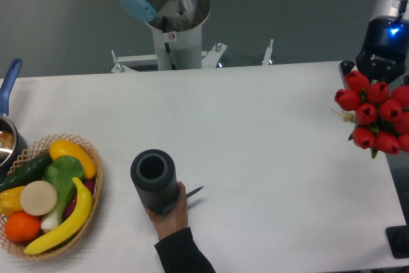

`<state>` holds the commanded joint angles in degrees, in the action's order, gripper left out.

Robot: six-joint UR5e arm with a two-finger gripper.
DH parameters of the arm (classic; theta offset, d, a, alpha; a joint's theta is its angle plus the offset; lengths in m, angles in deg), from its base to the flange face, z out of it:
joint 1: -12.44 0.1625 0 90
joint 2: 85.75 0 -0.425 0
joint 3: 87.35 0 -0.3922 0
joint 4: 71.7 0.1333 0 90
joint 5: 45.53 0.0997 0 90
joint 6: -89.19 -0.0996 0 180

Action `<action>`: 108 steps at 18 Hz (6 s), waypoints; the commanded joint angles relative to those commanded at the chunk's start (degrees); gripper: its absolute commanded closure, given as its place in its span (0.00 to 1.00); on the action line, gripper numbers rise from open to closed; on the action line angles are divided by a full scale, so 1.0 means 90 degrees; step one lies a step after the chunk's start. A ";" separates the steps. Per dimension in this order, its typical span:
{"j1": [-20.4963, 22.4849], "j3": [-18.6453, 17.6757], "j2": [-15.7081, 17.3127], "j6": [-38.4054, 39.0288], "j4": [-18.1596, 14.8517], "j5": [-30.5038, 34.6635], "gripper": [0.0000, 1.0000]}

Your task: Insert the flowers into the vase

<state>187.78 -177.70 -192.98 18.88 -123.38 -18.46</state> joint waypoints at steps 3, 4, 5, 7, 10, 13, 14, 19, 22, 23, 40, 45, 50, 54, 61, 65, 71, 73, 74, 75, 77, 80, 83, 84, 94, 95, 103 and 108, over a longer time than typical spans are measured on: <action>0.0010 -0.0127 0.0000 -0.0068 0.0019 -0.0020 0.73; 0.0000 -0.0088 0.0010 -0.0030 0.0029 -0.0029 0.73; -0.0010 -0.0088 0.0010 -0.0029 0.0029 -0.0029 0.73; 0.0010 -0.0088 0.0010 -0.0029 0.0029 -0.0029 0.73; -0.0010 -0.0078 0.0010 -0.0029 0.0029 -0.0029 0.73; -0.0097 -0.0059 -0.0029 -0.0020 0.0058 -0.0097 0.73; -0.0146 -0.0059 -0.0068 -0.0010 0.0097 -0.0175 0.73; -0.0448 -0.0059 -0.0185 -0.0048 0.0225 -0.0623 0.73; -0.0673 -0.0078 -0.0254 -0.0117 0.0292 -0.1248 0.73; -0.0770 -0.0136 -0.0254 -0.0117 0.0361 -0.1337 0.73; -0.2118 -0.1025 -0.0157 -0.1230 0.0439 -0.3759 0.73; -0.2490 -0.1045 0.0010 -0.1230 0.0430 -0.3818 0.73; -0.2753 -0.1064 -0.0019 -0.1230 0.0430 -0.3818 0.73; -0.2822 -0.1113 -0.0117 -0.1230 0.0430 -0.3818 0.73; -0.2891 -0.1152 -0.0225 -0.1221 0.0420 -0.3828 0.73; -0.2891 -0.1152 -0.0371 -0.1201 0.0410 -0.3818 0.73; -0.2891 -0.1152 -0.0468 -0.1221 0.0410 -0.3799 0.73; -0.2891 -0.1152 -0.0508 -0.1230 0.0410 -0.3799 0.73; -0.2891 -0.1172 -0.0527 -0.1230 0.0410 -0.3789 0.73; -0.2891 -0.1201 -0.0556 -0.1230 0.0410 -0.3789 0.73; -0.2891 -0.1240 -0.0605 -0.1230 0.0410 -0.3789 0.73; -0.2891 -0.1396 -0.0645 -0.1289 0.0430 -0.3770 0.73; -0.2891 -0.1523 -0.0683 -0.1435 0.0430 -0.3760 0.72; -0.2891 -0.1533 -0.0722 -0.1513 0.0430 -0.3760 0.73; -0.2891 -0.1514 -0.1113 -0.1836 0.0430 -0.3750 0.73; -0.2891 -0.1514 -0.1133 -0.1836 0.0439 -0.3750 0.73; -0.2891 -0.1592 -0.1308 -0.2070 0.0439 -0.3701 0.73; -0.2891 -0.1670 -0.1338 -0.2100 0.0439 -0.3692 0.72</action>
<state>161.76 -192.73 -205.02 -0.01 -119.43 -51.69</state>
